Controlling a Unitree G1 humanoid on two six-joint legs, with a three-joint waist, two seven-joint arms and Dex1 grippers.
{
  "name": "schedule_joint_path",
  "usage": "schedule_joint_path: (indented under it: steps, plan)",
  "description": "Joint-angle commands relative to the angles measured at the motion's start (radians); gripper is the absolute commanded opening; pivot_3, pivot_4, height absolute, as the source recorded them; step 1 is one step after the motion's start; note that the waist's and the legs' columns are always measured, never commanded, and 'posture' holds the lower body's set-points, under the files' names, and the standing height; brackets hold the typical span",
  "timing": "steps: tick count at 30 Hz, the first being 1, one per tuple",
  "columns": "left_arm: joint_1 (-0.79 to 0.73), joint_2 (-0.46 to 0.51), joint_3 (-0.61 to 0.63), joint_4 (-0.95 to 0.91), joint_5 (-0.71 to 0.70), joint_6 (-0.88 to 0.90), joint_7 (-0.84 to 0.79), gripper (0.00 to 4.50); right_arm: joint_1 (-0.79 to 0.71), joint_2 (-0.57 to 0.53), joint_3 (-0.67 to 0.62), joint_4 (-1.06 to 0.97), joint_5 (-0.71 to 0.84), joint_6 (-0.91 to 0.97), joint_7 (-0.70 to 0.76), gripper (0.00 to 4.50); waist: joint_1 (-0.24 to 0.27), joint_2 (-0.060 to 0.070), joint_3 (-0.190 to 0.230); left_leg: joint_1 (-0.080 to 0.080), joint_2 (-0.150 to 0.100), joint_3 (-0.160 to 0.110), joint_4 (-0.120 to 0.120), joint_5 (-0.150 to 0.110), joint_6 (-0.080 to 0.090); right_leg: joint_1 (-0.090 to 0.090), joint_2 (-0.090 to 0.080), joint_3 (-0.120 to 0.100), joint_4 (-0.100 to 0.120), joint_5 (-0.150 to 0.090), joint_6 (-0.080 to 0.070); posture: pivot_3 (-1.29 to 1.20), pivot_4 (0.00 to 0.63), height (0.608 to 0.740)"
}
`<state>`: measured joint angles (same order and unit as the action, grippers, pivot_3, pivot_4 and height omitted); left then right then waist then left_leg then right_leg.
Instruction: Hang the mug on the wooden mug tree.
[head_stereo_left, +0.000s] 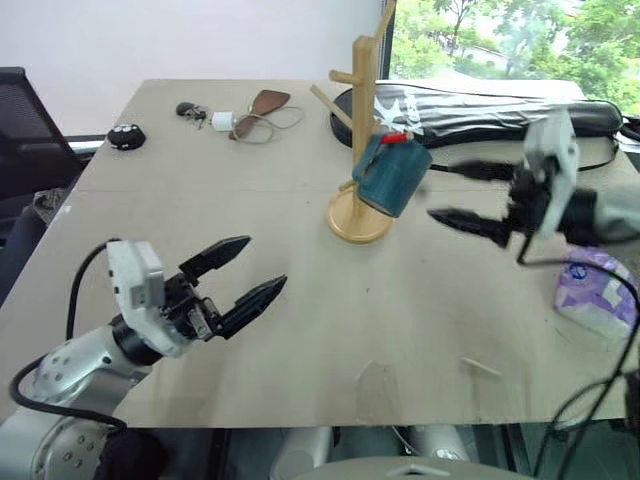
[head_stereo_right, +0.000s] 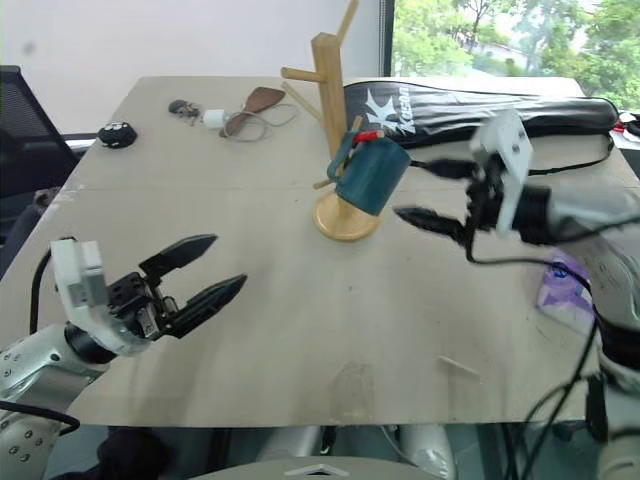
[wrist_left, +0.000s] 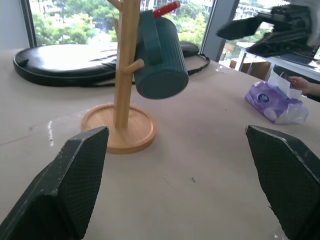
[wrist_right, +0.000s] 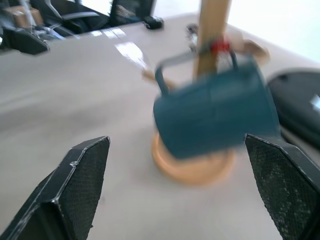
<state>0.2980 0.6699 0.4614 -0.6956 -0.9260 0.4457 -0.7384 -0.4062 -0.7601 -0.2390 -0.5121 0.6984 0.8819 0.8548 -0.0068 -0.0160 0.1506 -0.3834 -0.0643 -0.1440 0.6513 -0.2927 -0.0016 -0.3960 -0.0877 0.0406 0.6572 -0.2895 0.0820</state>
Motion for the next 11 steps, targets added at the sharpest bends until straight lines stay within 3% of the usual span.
schedule_joint_path:
  steps: [1, 8, 11]
  plan:
    - [0.042, 0.051, -0.003, -0.004, 0.018, 0.057, 0.001, 4.50, 0.192, 0.000, -0.127, -0.119, -0.006, -0.114, 0.010, 4.42, -0.006, 0.000, 0.000, 0.001, 0.000, 0.001, 0.000, 0.000, 0.000, 0.000, 0.000, 0.001, 0.002, 0.000, 0.000, 0.00, 0.150, 0.738]
    - [0.153, 0.075, 0.029, 0.113, 0.130, 0.018, -0.105, 4.50, 0.644, -0.013, -0.267, -0.073, -0.181, -0.392, 0.118, 4.42, -0.004, 0.000, -0.001, 0.006, 0.000, 0.002, 0.001, 0.000, 0.001, 0.006, 0.001, 0.001, 0.003, 0.000, 0.000, 0.00, 0.150, 0.738]
    - [0.171, 0.080, 0.052, 0.172, 0.161, -0.007, -0.156, 4.50, 0.733, -0.005, -0.315, -0.050, -0.186, -0.447, 0.144, 4.42, -0.003, 0.000, -0.001, 0.007, 0.000, 0.001, 0.001, 0.000, 0.001, 0.007, 0.001, 0.000, 0.003, 0.000, 0.000, 0.00, 0.150, 0.738]
